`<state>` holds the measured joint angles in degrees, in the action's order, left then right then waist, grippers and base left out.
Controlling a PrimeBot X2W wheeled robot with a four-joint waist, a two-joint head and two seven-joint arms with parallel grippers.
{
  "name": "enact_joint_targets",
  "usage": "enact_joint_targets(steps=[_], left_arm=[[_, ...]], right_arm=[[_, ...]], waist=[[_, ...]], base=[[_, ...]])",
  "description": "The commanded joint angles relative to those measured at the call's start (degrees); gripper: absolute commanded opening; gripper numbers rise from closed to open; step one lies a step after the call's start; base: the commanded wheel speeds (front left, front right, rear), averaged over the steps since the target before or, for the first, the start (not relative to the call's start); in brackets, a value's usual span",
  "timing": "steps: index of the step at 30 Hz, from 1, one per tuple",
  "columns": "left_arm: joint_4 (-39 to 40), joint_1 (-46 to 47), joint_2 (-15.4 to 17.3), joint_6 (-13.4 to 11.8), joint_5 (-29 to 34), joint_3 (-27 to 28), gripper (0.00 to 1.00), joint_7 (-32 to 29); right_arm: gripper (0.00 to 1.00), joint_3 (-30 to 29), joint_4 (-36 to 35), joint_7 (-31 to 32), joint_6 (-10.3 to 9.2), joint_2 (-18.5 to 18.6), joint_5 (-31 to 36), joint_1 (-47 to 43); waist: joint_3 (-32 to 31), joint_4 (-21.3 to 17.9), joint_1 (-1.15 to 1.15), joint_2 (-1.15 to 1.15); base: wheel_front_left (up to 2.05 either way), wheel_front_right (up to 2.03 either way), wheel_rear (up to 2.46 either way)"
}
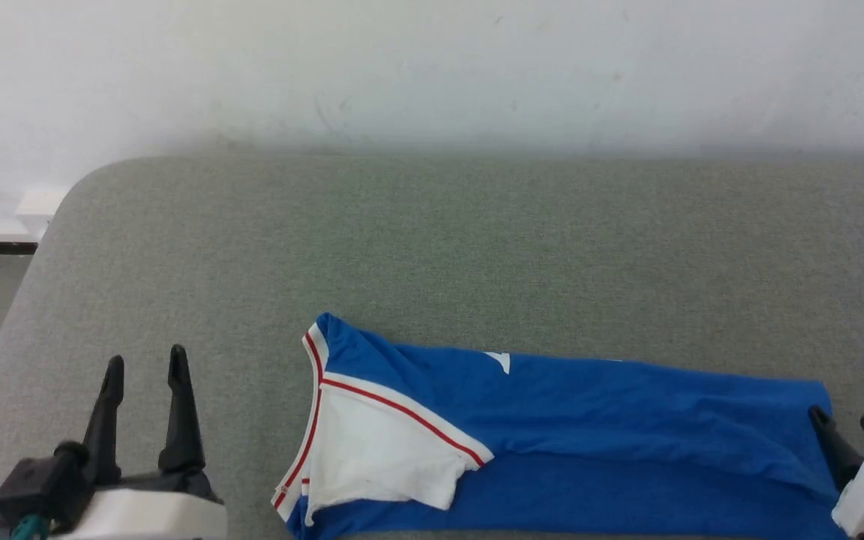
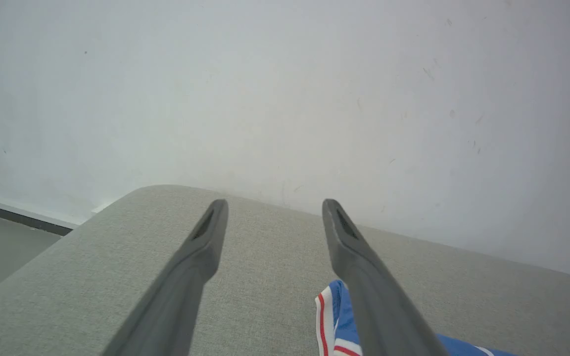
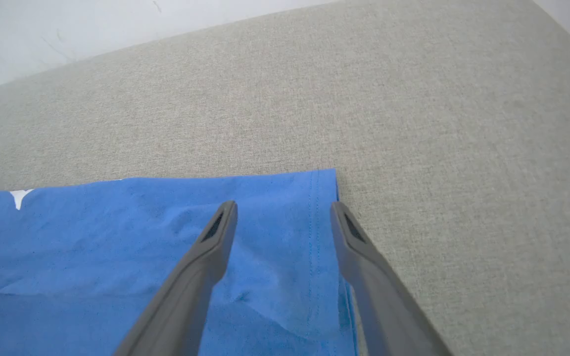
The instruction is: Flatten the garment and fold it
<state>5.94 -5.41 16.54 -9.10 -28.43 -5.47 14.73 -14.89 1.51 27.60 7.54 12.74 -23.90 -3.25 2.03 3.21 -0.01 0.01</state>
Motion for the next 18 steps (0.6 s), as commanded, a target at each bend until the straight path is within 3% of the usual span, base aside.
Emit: enact_joint_targets(steps=[1,8,13,18], left_arm=[[1.92,-2.12,-1.79,1.34,4.44,2.48,1.0,0.26],[6.02,-4.59,-6.67,6.21,16.86,6.43,1.0,0.26],[6.08,-4.35,-9.66,9.59,20.91,7.45,1.0,0.26],[5.53,-3.59,-11.44,11.91,21.98,8.41,1.0,0.27]], right_arm=[[1.0,-2.25,1.04,-0.49,-0.05,-2.45,2.02,-0.86],[1.0,-7.56,6.41,-1.19,-0.05,-7.4,6.3,-0.61],[1.0,-9.81,11.12,-2.54,-0.05,-8.07,10.3,0.69],[1.0,-9.34,15.32,-2.93,-0.05,-8.63,9.7,2.08]], waist=[[0.16,0.08,0.01,-0.01],[1.2,0.97,0.01,-0.01],[2.22,1.6,0.01,-0.01],[3.24,2.16,0.01,-0.01]], base=[[0.0,0.0,0.0],[0.0,0.0,0.0],[0.0,0.0,0.0],[0.0,0.0,0.0]])
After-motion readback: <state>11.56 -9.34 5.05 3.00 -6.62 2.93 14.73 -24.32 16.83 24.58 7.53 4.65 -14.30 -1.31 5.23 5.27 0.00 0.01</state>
